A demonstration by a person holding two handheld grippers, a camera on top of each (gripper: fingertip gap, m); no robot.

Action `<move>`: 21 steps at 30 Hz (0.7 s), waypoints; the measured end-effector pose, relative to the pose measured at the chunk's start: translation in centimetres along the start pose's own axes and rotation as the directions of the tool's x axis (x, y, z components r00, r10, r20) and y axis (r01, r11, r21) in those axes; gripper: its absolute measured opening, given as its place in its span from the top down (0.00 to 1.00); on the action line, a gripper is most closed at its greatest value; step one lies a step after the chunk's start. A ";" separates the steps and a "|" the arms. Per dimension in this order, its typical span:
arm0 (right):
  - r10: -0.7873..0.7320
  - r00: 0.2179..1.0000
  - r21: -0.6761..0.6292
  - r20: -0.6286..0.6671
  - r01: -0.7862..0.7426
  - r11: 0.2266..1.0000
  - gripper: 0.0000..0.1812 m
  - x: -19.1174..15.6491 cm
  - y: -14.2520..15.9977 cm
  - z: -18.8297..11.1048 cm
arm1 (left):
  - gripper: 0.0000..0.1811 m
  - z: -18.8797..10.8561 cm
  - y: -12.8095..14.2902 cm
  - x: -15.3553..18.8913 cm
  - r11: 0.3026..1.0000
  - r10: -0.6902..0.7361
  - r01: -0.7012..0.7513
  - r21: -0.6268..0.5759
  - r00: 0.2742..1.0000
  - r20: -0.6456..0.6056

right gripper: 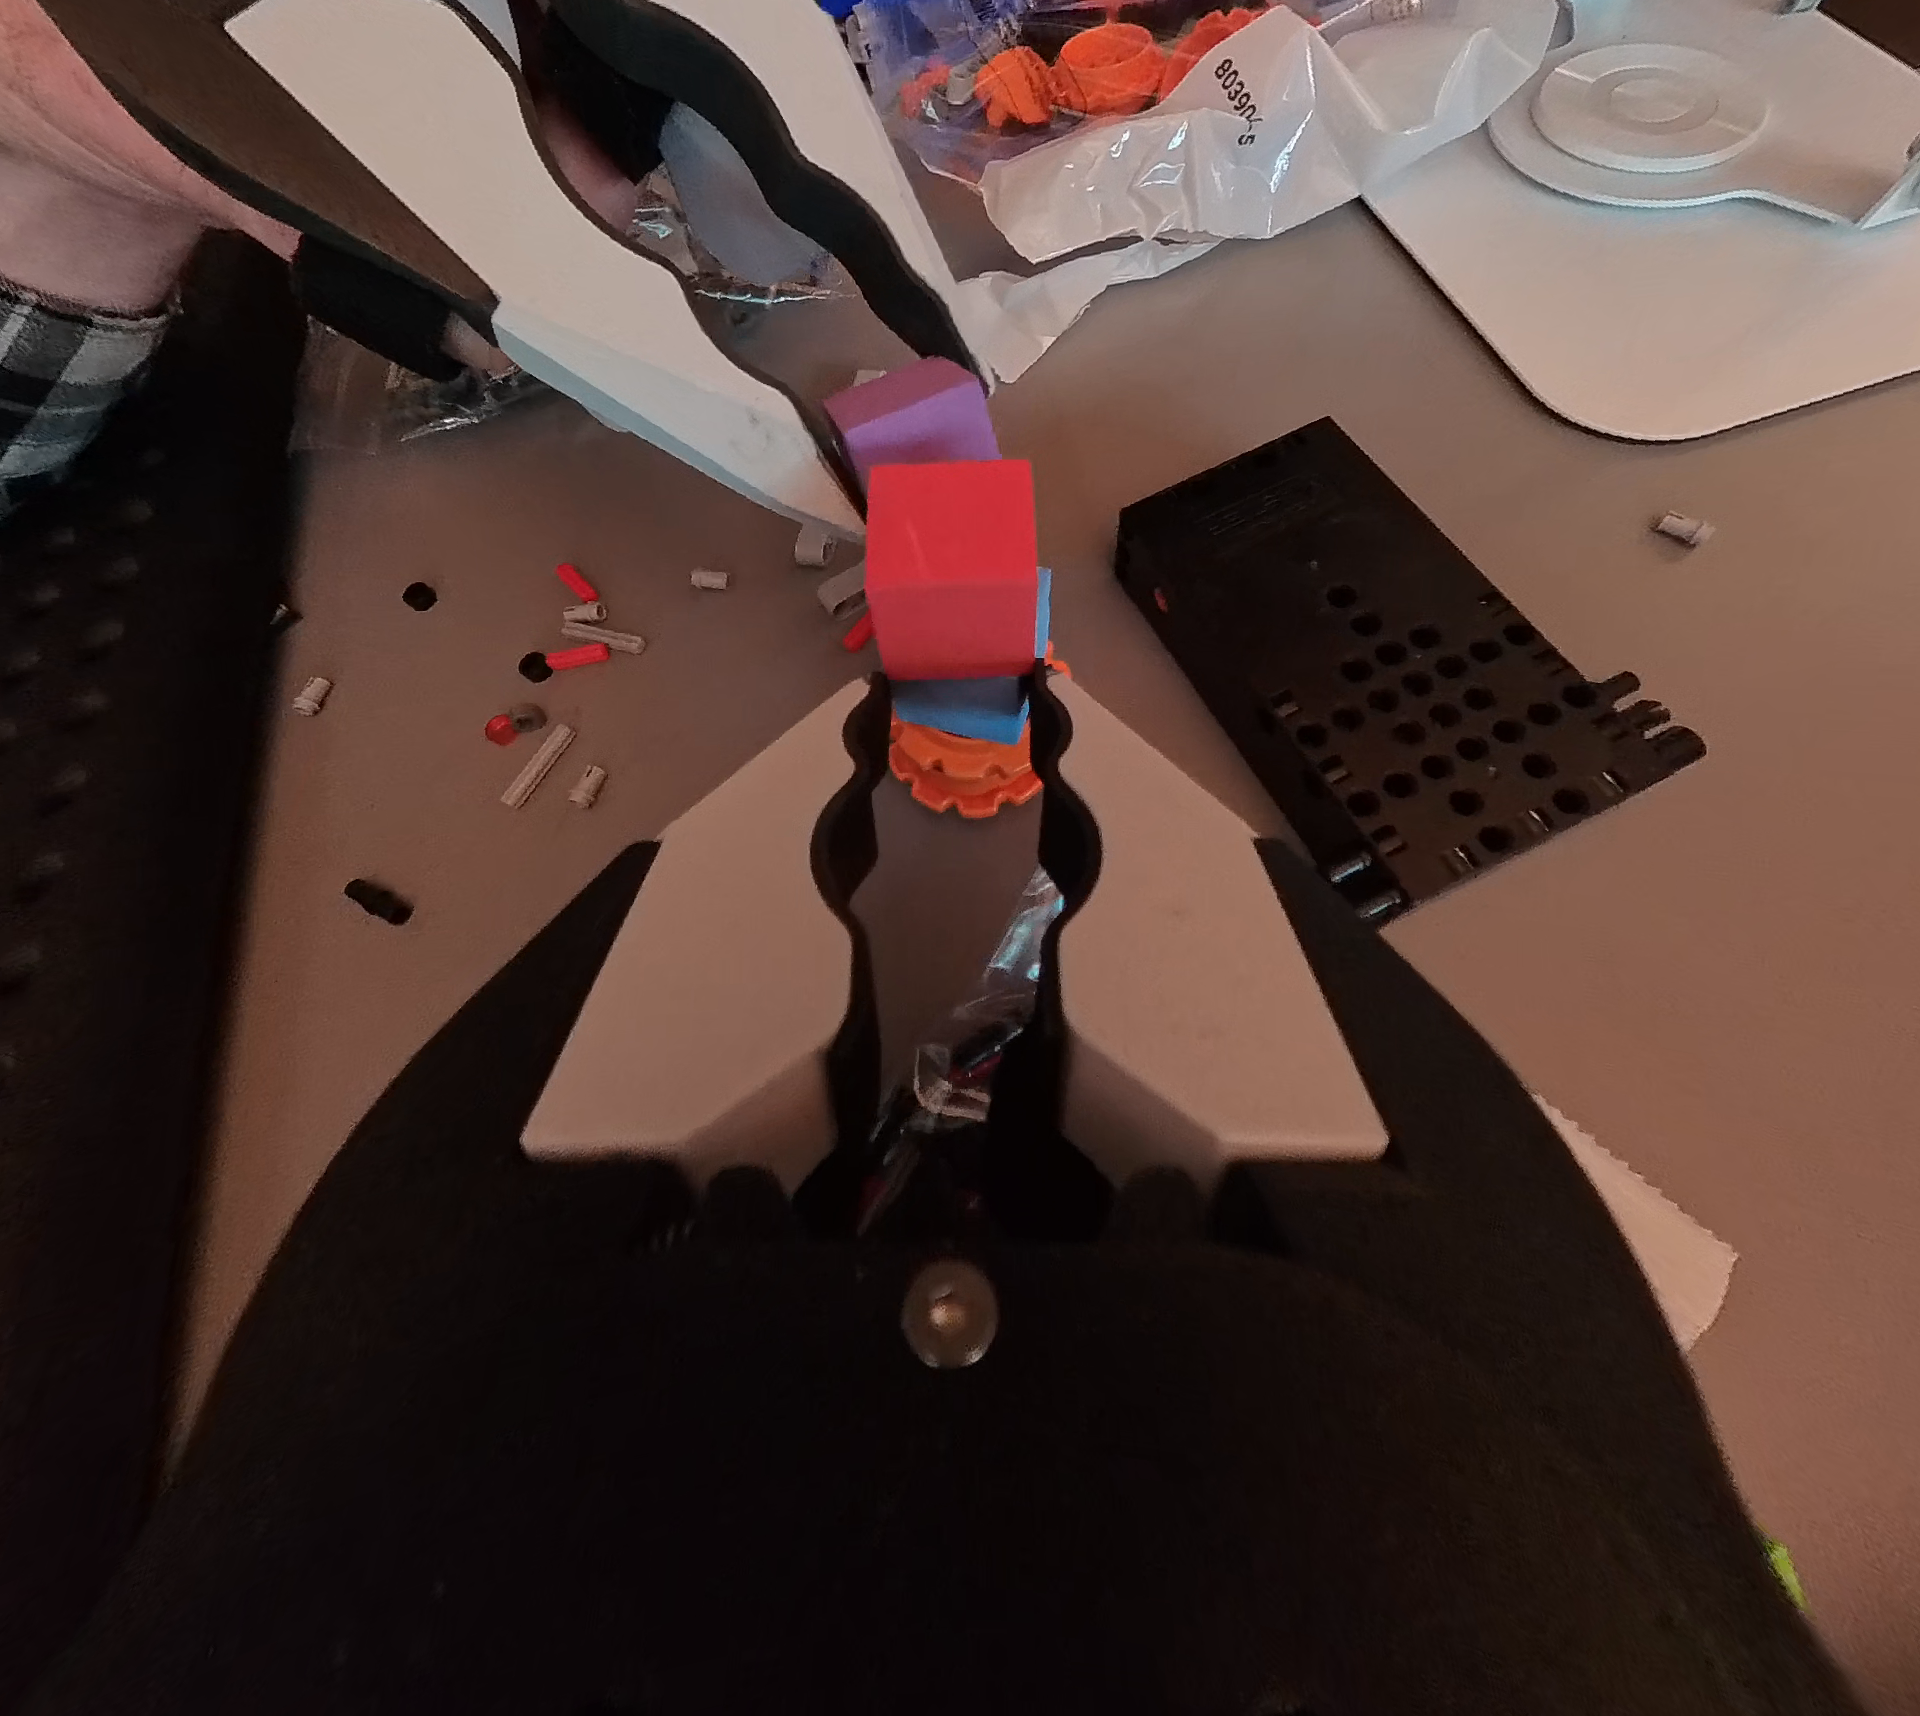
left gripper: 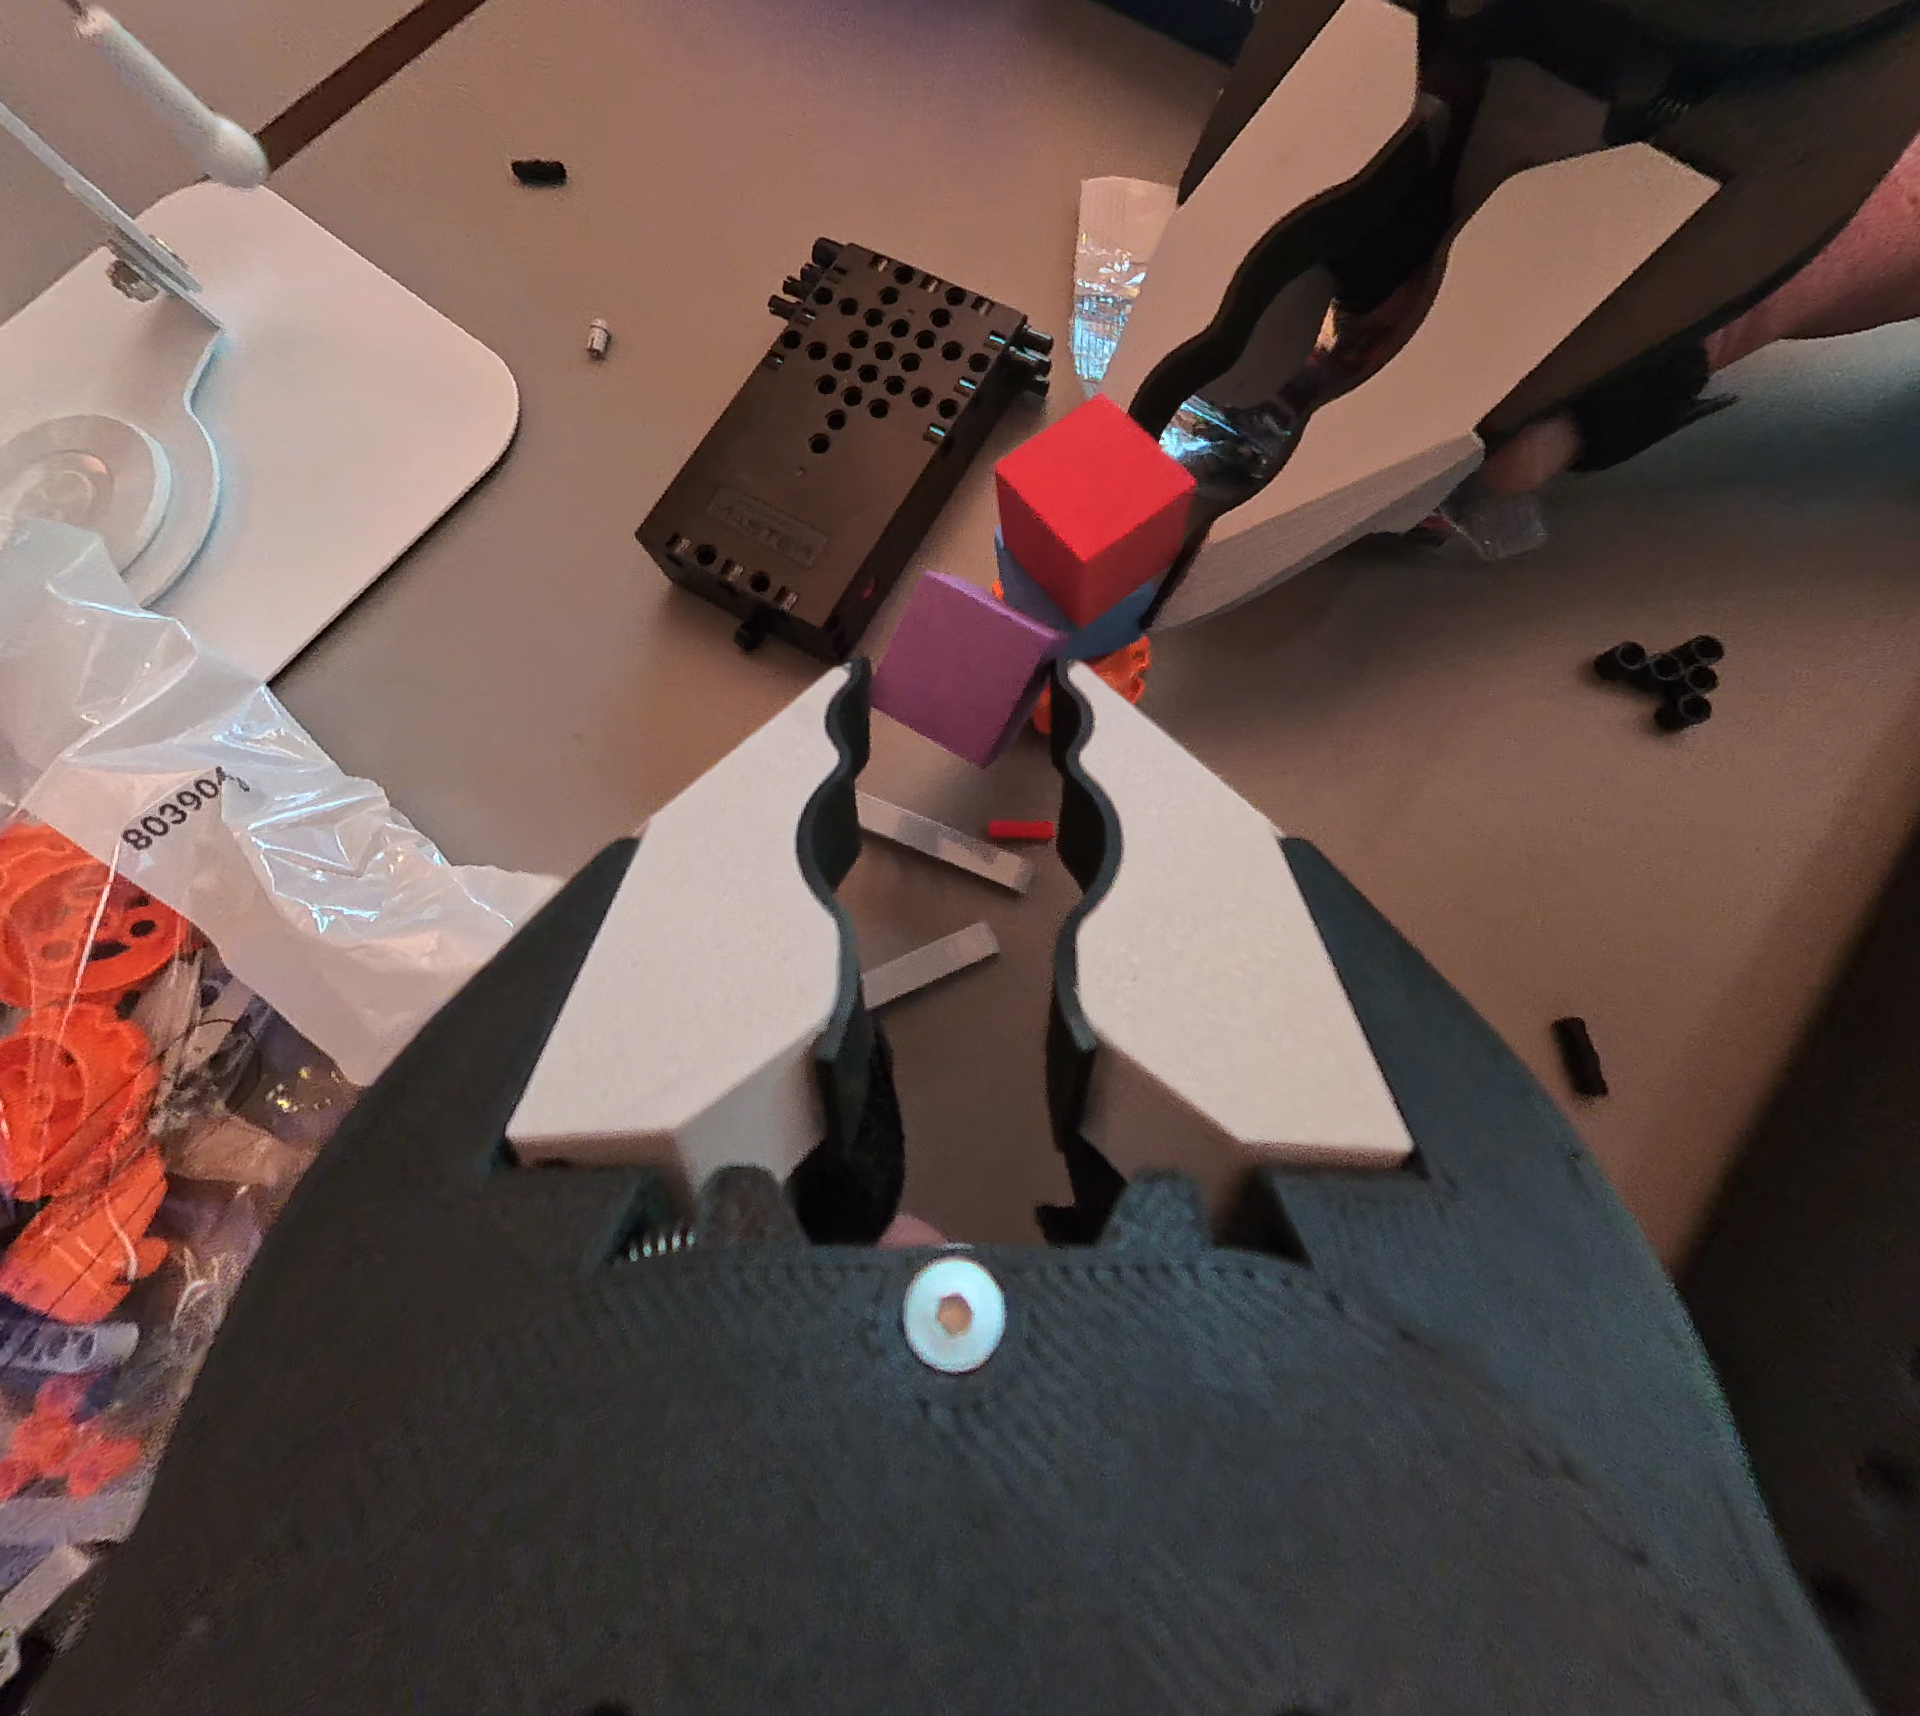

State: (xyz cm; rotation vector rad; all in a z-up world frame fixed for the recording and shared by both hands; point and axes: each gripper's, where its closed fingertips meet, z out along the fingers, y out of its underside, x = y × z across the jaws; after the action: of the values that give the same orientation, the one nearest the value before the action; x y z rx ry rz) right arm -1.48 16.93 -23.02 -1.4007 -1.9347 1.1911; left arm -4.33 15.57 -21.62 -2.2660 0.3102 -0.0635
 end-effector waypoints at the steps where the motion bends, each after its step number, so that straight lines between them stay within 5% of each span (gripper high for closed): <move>1: -0.001 1.000 -0.001 0.000 0.001 1.000 0.86 0.0 0.0 0.0 | 0.82 -0.1 0.2 0.1 1.000 -0.007 0.007 -0.006 1.000 -0.010; 21: 0.002 0.999 -0.008 0.038 -0.002 1.000 0.78 -0.6 0.3 -0.5 | 0.82 1.3 2.0 0.0 0.996 -0.021 0.019 -0.089 1.000 -0.016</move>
State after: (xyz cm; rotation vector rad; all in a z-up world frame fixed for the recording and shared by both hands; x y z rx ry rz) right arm -0.72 16.63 -22.89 -1.3940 -1.9664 1.2208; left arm -4.58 15.26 -23.94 -2.3576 0.3048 -0.0812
